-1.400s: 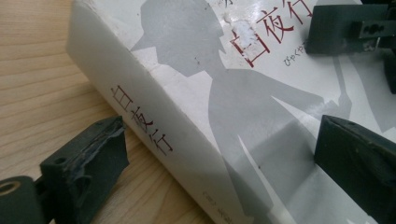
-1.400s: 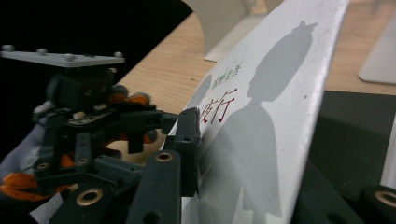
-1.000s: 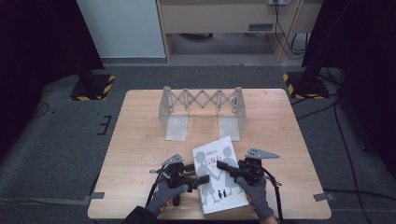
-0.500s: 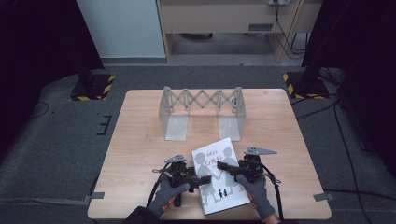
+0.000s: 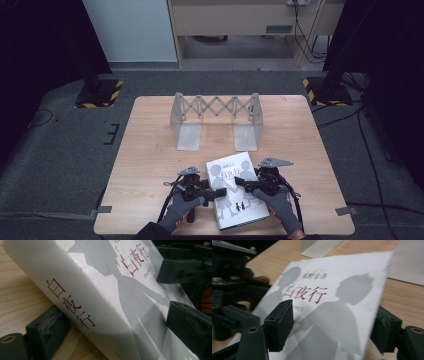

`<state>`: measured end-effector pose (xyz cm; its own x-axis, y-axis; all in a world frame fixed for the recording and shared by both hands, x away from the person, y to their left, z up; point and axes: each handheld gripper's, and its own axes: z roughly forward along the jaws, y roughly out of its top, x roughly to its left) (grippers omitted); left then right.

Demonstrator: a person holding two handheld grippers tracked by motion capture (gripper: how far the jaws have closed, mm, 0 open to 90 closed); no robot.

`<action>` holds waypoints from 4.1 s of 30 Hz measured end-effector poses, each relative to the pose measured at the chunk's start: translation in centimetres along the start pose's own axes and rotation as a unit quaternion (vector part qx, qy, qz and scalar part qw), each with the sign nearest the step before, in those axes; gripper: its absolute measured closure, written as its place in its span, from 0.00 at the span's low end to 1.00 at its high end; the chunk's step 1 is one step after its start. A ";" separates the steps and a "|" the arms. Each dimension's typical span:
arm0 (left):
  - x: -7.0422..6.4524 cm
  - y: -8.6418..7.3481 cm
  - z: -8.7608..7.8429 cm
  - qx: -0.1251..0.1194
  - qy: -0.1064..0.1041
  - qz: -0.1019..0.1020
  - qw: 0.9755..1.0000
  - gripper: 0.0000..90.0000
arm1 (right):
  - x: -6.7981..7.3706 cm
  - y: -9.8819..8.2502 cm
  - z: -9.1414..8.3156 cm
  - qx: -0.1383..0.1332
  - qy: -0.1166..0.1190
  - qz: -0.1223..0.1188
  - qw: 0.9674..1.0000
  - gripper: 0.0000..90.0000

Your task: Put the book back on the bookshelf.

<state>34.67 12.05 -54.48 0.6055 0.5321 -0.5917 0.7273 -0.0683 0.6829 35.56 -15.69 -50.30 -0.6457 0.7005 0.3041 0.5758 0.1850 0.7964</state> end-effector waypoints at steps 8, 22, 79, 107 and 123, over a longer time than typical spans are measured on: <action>-0.1 -0.1 0.1 -0.004 0.011 0.003 1.000 0.10 | -1.4 -0.6 0.1 0.022 -0.021 0.018 0.999 0.28; -0.2 -0.2 0.1 -0.007 0.013 0.002 1.000 0.10 | -1.5 -0.8 1.2 0.020 -0.005 0.043 0.999 0.18; -2.2 2.0 -1.0 -0.056 0.011 0.033 0.998 0.25 | -0.6 0.3 -0.4 -0.080 0.037 0.043 0.995 0.39; -2.7 3.5 -1.1 -0.061 -0.017 0.037 0.997 0.38 | -2.7 0.7 -3.1 -0.113 0.008 0.047 0.992 0.35; -3.7 5.3 -1.5 -0.058 0.003 0.092 0.994 0.38 | -6.2 -0.5 -5.0 -0.047 -0.097 0.037 0.993 0.28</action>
<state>35.82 11.00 -48.09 0.7230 0.5244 -0.4497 0.5620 -0.0678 0.8244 36.79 -23.62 -49.97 -0.4887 0.8313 0.2647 0.5626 0.0684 0.8239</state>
